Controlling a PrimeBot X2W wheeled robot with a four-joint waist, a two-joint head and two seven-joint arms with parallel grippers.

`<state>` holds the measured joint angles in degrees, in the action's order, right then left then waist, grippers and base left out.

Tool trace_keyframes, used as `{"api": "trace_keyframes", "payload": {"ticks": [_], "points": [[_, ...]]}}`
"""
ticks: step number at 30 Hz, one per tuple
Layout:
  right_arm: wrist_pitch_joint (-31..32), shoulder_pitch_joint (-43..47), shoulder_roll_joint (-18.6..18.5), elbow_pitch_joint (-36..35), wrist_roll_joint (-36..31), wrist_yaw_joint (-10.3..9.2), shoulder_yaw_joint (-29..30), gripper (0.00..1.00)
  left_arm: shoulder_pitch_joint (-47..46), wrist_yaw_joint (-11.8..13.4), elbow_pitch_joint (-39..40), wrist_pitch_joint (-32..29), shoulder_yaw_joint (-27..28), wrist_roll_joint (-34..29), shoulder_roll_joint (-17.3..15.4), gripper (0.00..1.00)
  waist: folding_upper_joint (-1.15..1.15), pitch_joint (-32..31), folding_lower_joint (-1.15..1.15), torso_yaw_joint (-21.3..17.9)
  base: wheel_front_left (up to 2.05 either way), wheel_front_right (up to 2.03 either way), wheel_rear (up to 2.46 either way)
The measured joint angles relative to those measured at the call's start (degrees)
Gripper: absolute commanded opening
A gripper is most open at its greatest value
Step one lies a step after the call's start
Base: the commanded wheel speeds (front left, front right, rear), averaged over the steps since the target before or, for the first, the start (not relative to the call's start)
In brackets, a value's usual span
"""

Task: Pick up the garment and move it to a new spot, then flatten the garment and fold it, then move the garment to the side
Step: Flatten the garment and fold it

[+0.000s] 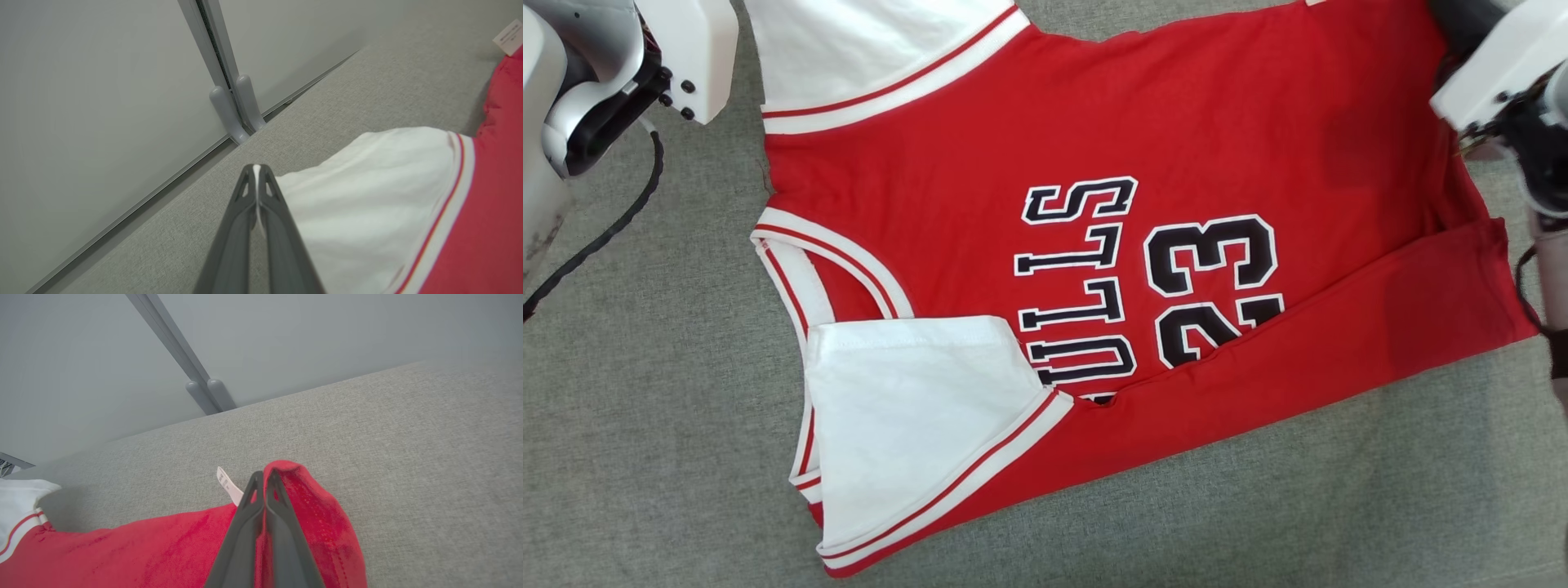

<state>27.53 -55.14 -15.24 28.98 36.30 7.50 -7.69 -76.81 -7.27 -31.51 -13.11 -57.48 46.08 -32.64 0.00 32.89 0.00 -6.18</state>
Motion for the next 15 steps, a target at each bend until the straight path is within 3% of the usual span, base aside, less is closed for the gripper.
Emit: {"api": "trace_keyframes", "payload": {"ticks": [9,15], "points": [[-4.15,-2.93,-3.97,1.59,4.82,0.00,1.45,0.00,-2.31,-0.14,0.63,8.33,0.78,-1.24,0.67,0.00,0.00,0.09,0.00,1.19,0.00,0.00,0.00],[-3.31,-1.66,-7.76,0.03,12.20,0.00,1.96,0.00,-0.93,-0.16,4.14,11.00,1.02,3.82,0.98,0.00,0.00,-1.25,0.00,3.44,0.00,0.00,0.00]]}}
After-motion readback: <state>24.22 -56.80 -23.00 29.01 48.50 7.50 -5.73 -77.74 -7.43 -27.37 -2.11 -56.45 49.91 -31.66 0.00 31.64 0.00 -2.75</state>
